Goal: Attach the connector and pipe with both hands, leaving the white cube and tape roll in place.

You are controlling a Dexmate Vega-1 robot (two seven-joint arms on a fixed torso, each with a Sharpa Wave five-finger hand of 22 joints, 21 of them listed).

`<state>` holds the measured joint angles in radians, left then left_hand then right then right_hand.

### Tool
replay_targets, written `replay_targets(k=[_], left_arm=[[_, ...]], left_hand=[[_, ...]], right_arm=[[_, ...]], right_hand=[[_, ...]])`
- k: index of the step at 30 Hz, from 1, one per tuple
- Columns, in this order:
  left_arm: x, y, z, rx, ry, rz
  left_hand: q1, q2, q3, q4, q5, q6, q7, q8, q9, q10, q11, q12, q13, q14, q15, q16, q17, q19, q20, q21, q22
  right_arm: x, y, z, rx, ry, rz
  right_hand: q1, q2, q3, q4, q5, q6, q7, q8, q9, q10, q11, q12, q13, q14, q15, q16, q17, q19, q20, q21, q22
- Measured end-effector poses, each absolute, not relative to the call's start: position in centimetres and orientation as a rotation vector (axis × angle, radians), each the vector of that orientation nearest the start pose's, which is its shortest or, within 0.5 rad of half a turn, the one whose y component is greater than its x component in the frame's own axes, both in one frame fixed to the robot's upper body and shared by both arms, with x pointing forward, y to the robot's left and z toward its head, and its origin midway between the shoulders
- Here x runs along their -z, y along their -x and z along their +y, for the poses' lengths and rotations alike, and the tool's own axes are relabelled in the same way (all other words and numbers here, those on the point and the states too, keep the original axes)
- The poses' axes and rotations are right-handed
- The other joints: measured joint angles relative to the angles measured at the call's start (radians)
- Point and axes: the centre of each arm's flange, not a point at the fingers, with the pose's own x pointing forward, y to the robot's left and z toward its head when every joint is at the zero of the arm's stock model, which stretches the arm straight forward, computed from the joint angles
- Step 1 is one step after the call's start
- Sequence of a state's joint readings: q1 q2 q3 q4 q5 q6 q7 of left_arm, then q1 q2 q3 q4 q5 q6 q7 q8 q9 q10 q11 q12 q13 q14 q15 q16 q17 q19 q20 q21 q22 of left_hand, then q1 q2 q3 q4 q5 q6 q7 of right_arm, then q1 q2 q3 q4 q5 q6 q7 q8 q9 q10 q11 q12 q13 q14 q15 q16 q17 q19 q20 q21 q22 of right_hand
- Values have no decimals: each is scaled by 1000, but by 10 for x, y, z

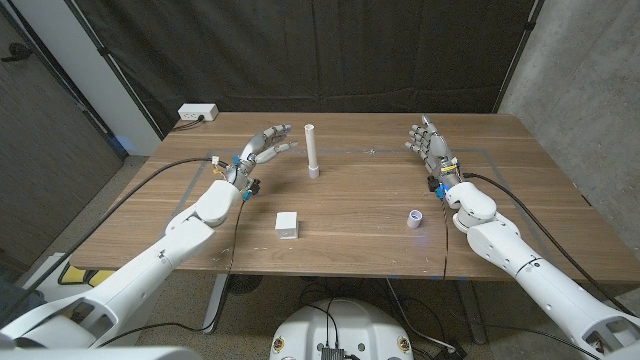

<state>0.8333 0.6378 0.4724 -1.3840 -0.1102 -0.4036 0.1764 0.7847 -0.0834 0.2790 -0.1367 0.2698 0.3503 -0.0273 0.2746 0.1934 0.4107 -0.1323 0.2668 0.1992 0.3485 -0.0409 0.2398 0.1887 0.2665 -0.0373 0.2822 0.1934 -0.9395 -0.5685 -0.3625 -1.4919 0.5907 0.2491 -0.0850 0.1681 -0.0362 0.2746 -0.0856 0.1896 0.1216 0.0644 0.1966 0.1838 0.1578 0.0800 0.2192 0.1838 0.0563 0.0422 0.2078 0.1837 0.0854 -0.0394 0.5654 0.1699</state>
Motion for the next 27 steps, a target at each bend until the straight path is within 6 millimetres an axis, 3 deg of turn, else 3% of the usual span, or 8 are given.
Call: replay_targets(k=[13,27], left_arm=[[8,-635,244,128,-630,-793],[10,-642,235,105,-669,-782]], left_hand=[[39,15,7,-7,-8,71,6,8,0,72,-4,0,4,79,-4,8,0,61,-4,22,0],[80,33,18,-9,-15,128,2,22,0,122,-11,8,3,132,-7,12,0,97,-4,37,4]], right_arm=[[34,-616,-282,-169,11,-605],[37,-613,-285,-154,5,-598]], right_hand=[[4,4,0,0,0,5,-5,0,0,9,-1,0,0,12,-1,0,0,11,0,-1,0],[8,8,-4,-4,0,5,-5,0,0,15,4,8,0,20,2,0,0,21,4,-12,0]])
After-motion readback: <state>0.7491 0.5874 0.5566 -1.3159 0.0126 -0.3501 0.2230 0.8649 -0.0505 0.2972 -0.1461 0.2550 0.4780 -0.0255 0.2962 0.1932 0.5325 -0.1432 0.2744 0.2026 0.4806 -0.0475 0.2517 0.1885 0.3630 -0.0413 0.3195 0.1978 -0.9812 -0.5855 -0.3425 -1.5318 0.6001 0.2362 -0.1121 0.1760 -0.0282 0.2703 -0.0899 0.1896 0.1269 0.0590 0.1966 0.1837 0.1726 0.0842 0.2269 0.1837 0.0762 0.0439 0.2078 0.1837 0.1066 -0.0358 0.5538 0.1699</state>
